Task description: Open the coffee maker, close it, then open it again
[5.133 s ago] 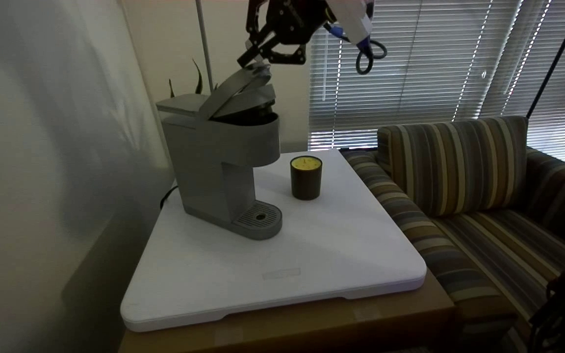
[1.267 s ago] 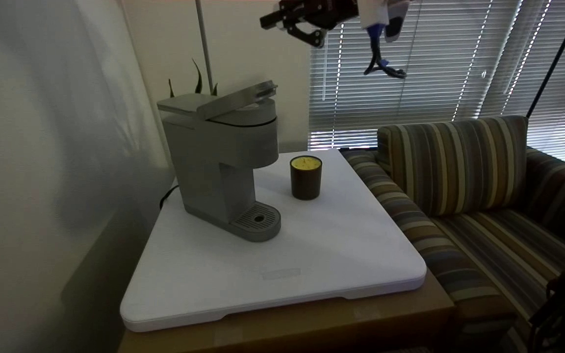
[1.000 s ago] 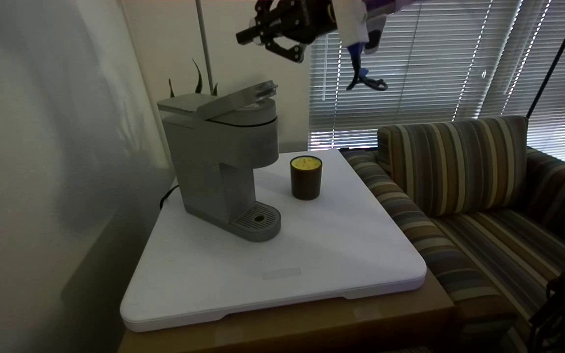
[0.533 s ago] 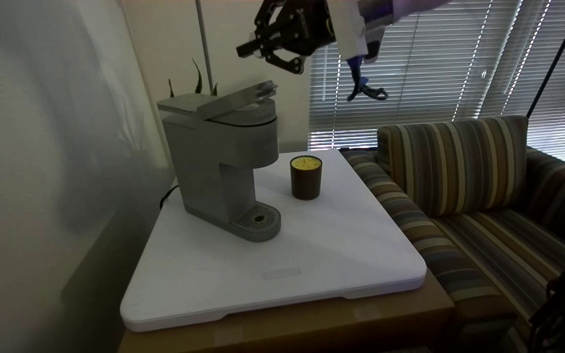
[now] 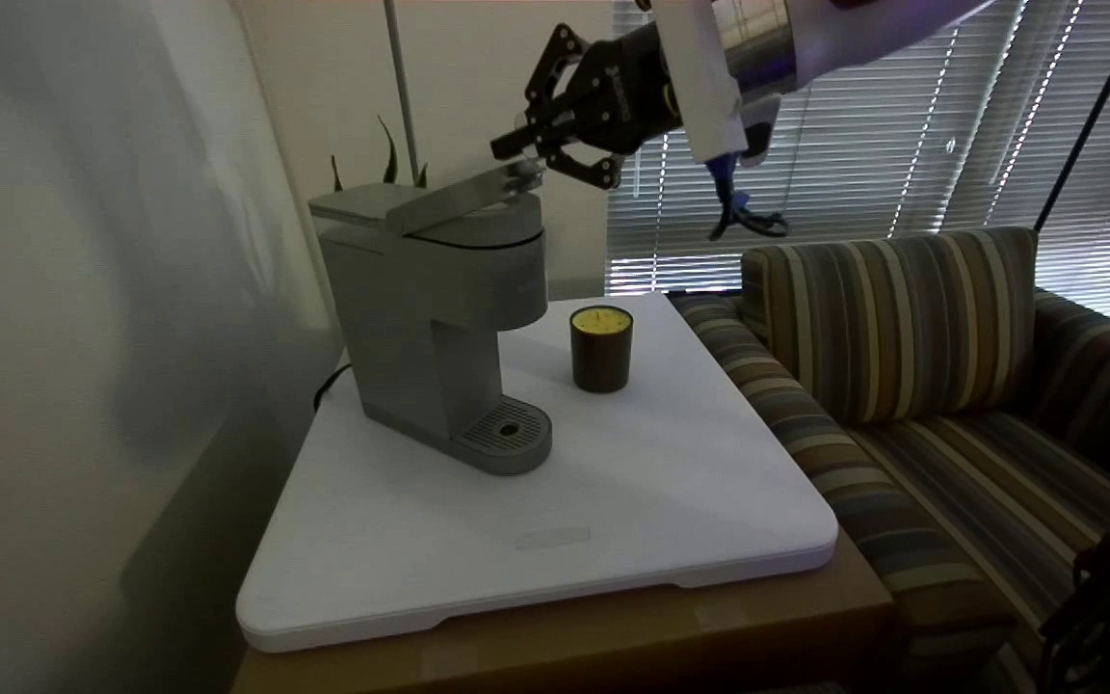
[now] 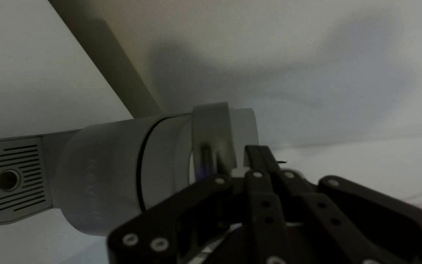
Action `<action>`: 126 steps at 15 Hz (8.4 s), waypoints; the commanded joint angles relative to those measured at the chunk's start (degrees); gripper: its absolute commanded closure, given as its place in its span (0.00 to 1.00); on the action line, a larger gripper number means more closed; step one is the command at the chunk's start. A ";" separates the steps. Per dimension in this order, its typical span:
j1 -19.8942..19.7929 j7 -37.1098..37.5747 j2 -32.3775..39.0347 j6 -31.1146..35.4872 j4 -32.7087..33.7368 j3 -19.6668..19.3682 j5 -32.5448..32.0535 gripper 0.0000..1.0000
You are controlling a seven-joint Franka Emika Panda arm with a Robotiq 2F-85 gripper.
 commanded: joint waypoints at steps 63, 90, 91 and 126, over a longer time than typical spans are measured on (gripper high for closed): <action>-0.50 67.99 -11.96 15.72 -19.86 -5.48 -95.03 1.00; 0.31 49.39 2.52 22.06 -5.08 4.99 -64.44 1.00; 0.30 49.20 2.83 22.20 -4.66 4.98 -64.50 1.00; -4.43 57.83 -1.61 28.68 -4.25 8.84 -85.19 1.00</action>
